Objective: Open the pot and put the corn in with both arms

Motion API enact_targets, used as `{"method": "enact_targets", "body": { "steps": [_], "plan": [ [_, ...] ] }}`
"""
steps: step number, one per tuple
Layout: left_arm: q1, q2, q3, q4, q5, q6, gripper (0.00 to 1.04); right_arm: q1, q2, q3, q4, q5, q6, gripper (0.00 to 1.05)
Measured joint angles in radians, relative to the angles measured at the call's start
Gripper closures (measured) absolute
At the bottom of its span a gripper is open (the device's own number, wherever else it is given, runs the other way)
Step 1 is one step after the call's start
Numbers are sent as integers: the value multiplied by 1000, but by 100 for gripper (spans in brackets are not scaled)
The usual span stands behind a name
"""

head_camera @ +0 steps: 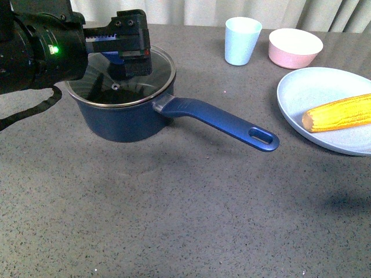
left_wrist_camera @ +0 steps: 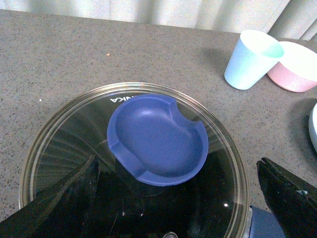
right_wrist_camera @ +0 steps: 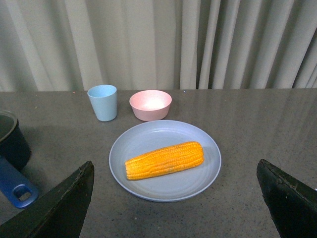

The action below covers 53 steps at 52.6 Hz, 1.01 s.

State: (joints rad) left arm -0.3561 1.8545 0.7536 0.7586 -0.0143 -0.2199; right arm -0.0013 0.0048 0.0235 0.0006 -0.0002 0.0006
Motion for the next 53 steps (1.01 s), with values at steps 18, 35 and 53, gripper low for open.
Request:
{"method": "enact_targets", "body": {
  "steps": [18,35,53],
  "plan": [
    [-11,74,84,-15,-38,27,9,0,0,0,0,0,0,9],
    [-25,145,163,-44,-75,51,9,0,0,0,0,0,0,9],
    [-30,164,198,-75,-126,77,30,0,0,0,0,0,0,9]
  ]
}}
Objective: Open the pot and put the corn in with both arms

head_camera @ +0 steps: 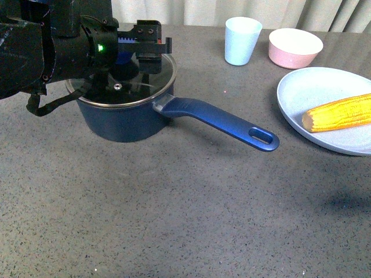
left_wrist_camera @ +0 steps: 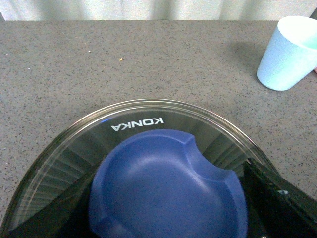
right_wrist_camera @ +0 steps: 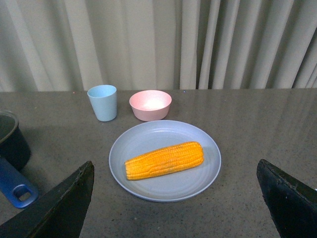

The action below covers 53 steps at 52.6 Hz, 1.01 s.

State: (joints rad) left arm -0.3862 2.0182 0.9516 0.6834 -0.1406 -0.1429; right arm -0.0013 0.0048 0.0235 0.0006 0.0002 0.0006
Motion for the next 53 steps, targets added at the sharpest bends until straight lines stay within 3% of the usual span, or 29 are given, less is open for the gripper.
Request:
{"method": "enact_targets", "body": {
  "steps": [7,36,43,53],
  "plan": [
    [0,0,2,-8,-18,3,44,0,0,0,0,0,0,9],
    [6,-145,-49,-19,-68,17,45,0,0,0,0,0,0,9],
    [75,-224,-108,5,-69,19,45,0,0,0,0,0,0,9],
    [245,-251,-220,79,-77,15,45,0,0,0,0,0,0,9]
  ]
}}
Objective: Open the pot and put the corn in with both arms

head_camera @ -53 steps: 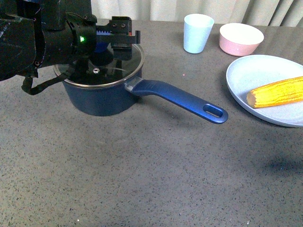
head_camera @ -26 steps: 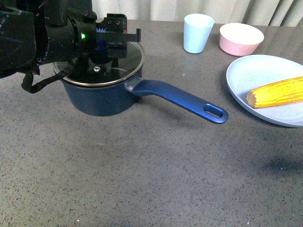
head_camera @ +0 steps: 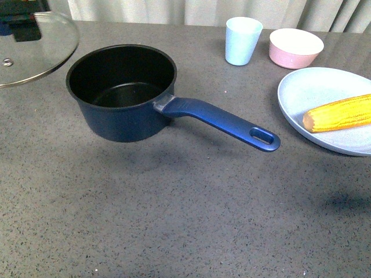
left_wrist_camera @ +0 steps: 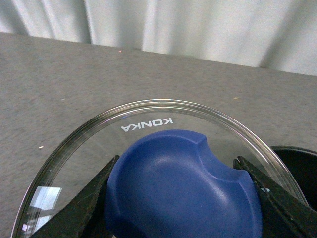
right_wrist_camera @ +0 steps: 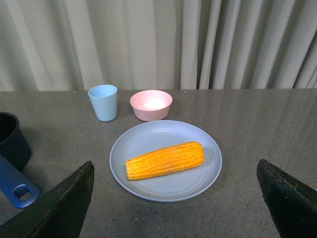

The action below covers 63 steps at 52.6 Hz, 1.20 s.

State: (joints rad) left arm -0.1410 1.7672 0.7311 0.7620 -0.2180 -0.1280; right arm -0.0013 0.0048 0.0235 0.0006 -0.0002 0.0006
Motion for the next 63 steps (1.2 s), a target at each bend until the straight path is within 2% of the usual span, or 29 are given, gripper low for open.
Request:
{"method": "enact_targets", "body": {
  "steps": [13,29,63],
  "plan": [
    [96,87,-105,150,-35,0,45,0,0,0,0,0,0,9],
    [98,224,-119,259,-33,-23,45,0,0,0,0,0,0,9],
    [82,402,-101,361,-40,-43,46,0,0,0,0,0,0,9]
  ]
}}
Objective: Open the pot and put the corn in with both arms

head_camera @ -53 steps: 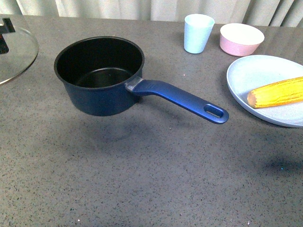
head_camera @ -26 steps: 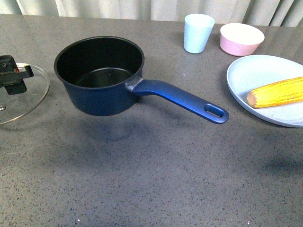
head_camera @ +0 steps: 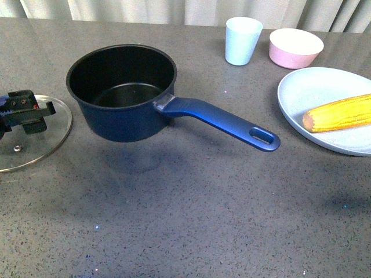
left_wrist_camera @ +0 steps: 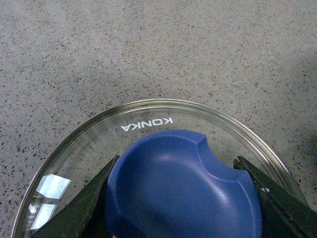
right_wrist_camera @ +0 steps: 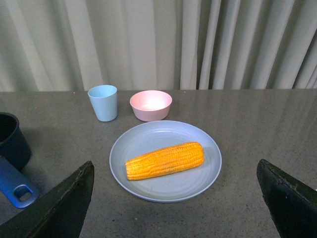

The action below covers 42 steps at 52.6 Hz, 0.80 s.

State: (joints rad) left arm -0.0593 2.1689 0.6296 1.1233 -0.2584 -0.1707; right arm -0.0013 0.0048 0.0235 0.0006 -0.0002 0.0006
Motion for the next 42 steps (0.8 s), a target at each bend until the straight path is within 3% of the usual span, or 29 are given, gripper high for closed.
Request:
{"method": "enact_targets", "body": {
  "steps": [8,20,35,42],
  "plan": [
    [-8,14,6,11,-2,-14,46,0,0,0,0,0,0,9],
    [-23,16,-14,49,-10,-28,7,0,0,0,0,0,0,9],
    [-38,-177,-227,92,-31,-66,9,0,0,0,0,0,0,9],
    [-45,-397,-359,0,-51,-86,9,0,0,0,0,0,0,9]
  ]
}}
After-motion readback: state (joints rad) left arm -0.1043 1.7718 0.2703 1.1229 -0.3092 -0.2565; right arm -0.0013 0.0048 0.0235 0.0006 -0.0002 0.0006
